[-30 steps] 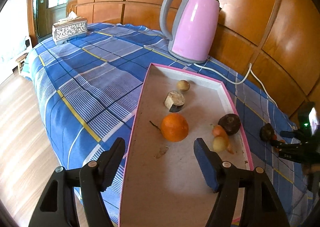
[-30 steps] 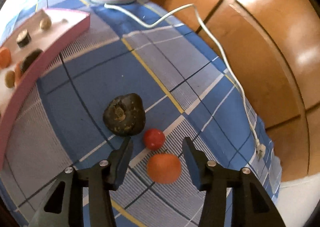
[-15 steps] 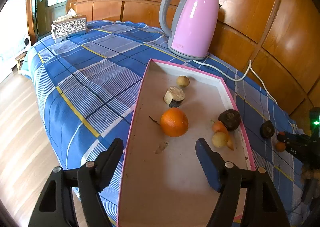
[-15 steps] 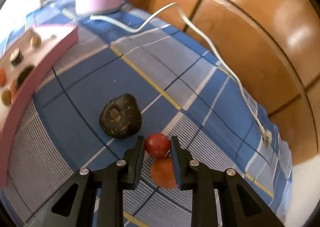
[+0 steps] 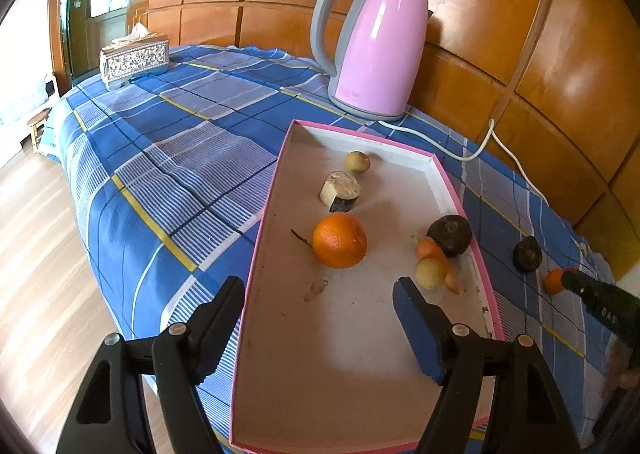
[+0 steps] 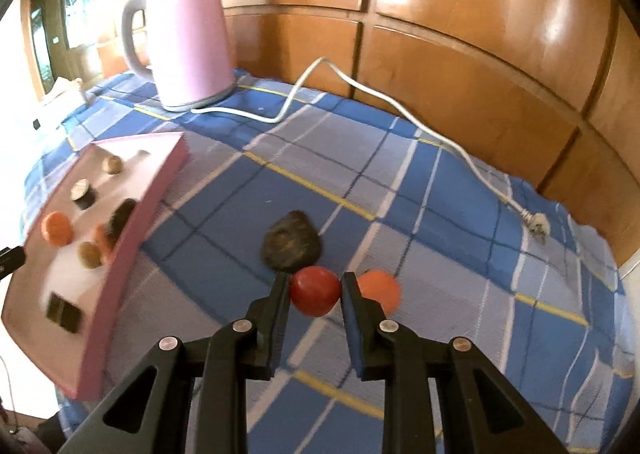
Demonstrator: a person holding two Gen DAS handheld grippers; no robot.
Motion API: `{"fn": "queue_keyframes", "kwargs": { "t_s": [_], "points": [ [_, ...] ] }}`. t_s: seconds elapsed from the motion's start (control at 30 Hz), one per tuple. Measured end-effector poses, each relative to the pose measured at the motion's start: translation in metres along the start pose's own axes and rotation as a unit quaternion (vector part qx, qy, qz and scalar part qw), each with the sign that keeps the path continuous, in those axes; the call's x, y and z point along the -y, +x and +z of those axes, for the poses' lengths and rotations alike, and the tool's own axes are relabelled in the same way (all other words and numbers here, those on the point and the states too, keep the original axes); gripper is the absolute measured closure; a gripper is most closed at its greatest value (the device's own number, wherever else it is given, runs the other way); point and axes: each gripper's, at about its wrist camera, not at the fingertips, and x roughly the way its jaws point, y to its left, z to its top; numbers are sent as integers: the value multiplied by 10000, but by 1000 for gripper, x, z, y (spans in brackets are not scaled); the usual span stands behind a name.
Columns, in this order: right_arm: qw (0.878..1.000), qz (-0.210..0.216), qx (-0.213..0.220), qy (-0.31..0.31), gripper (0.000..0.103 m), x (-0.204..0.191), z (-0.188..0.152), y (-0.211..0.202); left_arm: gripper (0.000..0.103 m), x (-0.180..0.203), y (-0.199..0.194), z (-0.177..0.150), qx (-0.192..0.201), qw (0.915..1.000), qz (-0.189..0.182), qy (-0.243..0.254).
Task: Organize fruits
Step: 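Carry the red tomato with the right tool into the tray and release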
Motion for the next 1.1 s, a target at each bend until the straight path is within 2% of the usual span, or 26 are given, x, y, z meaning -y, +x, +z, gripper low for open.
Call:
{"fn": "queue_keyframes", "kwargs": {
  "t_s": [0.33,0.6,0.97,1.1],
  "points": [
    [9988,483,-95,2,78,-34,-22,-4,25,1,-1,-2,-28,10000,-10,19],
    [9967,772,-180,182,78,-44,-36,-5,25,-4,-1,-1,-20,10000,17,-80],
    [9904,1370,172,-56,78,-80,-19,-29,25,-21,-1,7,78,9994,155,-314],
    [9878,1538,171,-177,78,-97,-11,-29,21,-30,-1,11,119,9986,262,-438]
  ]
}}
